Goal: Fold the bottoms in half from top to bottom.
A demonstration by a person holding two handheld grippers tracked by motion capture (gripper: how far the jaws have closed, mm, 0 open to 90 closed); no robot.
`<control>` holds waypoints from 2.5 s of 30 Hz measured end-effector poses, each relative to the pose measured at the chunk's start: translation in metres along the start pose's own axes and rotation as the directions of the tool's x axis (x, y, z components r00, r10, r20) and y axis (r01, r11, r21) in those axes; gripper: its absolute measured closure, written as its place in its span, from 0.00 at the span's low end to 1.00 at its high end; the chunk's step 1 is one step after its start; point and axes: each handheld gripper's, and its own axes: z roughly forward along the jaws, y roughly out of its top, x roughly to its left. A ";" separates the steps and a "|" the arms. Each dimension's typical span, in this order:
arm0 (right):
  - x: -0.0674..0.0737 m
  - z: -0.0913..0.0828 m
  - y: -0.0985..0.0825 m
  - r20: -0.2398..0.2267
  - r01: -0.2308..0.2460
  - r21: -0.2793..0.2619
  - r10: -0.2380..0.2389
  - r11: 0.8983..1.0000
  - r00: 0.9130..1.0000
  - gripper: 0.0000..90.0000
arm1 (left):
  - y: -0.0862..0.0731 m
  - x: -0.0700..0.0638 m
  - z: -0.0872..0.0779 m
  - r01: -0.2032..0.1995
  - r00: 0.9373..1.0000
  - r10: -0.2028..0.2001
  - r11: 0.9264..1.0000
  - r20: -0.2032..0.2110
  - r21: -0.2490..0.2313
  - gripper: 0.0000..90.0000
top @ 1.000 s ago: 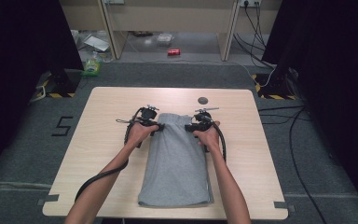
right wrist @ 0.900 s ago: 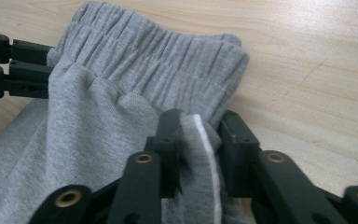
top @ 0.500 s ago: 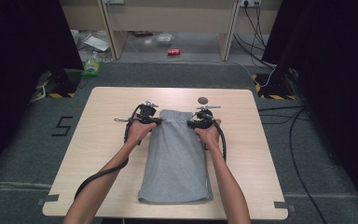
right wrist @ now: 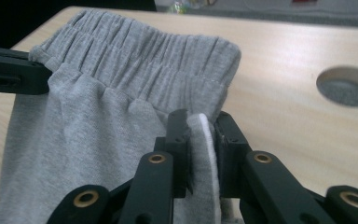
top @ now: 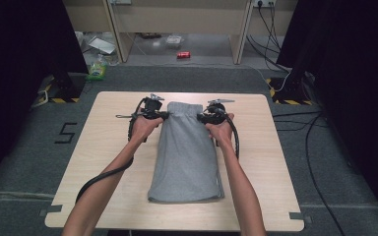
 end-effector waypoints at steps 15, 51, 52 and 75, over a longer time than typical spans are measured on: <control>0.028 -0.060 -0.013 -0.105 0.130 -0.088 -0.139 0.988 0.985 0.88 | -0.030 -0.014 -0.049 -0.087 0.992 0.095 0.991 0.085 -0.098 0.96; 0.082 -0.128 -0.130 -0.139 0.246 -0.034 -0.248 0.969 0.959 0.77 | -0.158 -0.070 -0.097 -0.131 0.950 0.154 0.986 0.272 -0.100 0.78; 0.083 -0.130 -0.130 -0.143 0.239 -0.042 -0.242 0.970 0.960 0.76 | -0.158 -0.070 -0.098 -0.127 0.949 0.150 0.987 0.279 -0.098 0.74; 0.098 -0.122 -0.135 -0.211 0.242 0.018 -0.233 0.970 0.949 0.72 | -0.149 -0.079 -0.100 -0.125 0.944 0.147 0.988 0.297 -0.089 0.62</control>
